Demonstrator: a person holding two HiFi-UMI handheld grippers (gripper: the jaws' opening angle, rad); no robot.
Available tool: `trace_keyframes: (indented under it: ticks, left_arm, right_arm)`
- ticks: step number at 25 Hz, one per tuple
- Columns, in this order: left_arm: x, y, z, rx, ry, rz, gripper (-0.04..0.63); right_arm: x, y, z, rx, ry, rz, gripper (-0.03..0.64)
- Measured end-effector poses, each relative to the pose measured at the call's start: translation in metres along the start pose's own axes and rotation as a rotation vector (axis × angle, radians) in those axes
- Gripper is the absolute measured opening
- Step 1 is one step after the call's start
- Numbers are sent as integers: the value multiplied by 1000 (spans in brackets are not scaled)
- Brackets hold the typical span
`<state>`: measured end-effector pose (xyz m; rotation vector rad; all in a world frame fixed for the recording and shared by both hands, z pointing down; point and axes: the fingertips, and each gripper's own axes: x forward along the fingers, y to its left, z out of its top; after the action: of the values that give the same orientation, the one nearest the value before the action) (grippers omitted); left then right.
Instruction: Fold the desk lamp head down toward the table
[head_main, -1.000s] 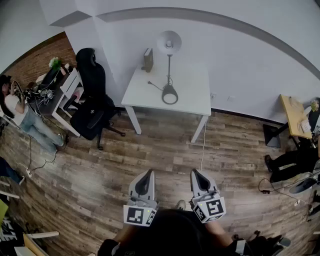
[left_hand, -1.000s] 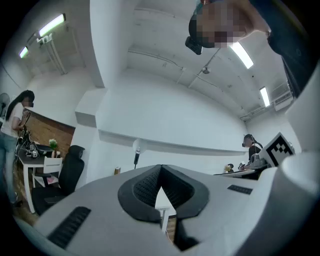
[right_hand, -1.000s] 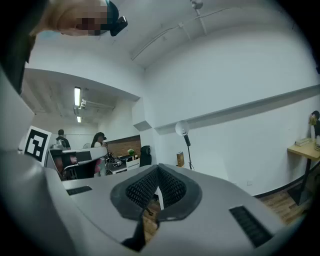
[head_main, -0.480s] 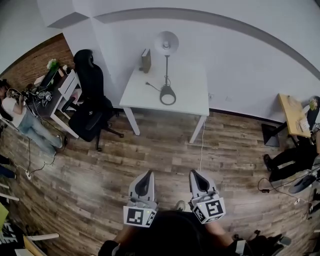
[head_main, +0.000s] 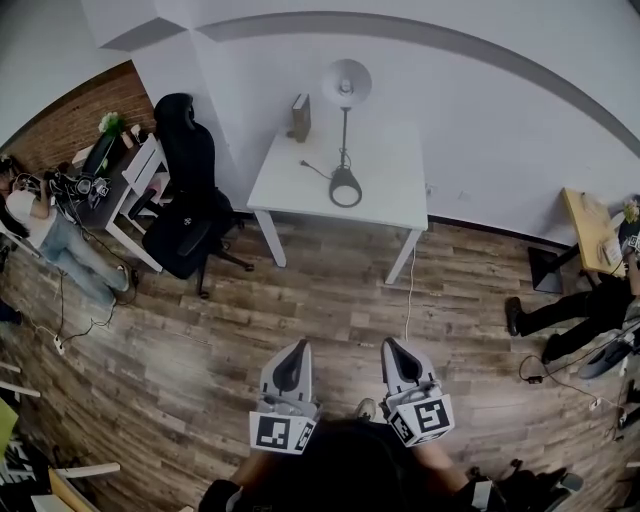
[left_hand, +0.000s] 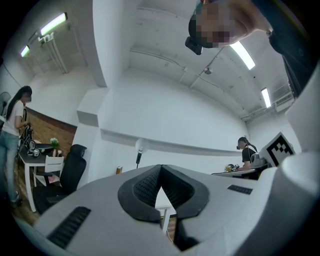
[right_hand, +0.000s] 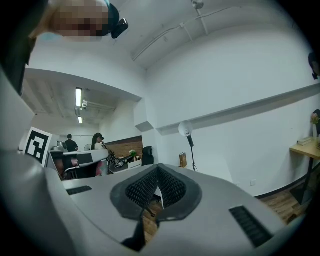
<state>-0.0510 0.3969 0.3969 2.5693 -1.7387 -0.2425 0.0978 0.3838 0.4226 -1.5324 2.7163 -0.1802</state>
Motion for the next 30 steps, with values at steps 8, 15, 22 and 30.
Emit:
trace_keyframes:
  ticks: [8, 15, 22, 30]
  left_arm:
    - [-16, 40, 4, -1, 9, -1, 23]
    - [-34, 74, 8, -25, 11, -39, 22]
    - [-30, 100, 2, -18, 21, -36, 23]
    - [11, 114, -5, -19, 16, -26, 23]
  right_arm:
    - [20, 31, -4, 2, 1, -28, 11]
    - [36, 65, -7, -11, -13, -76, 11]
    - [57, 71, -9, -7, -17, -90, 11]
    - [100, 49, -10, -6, -13, -63, 11]
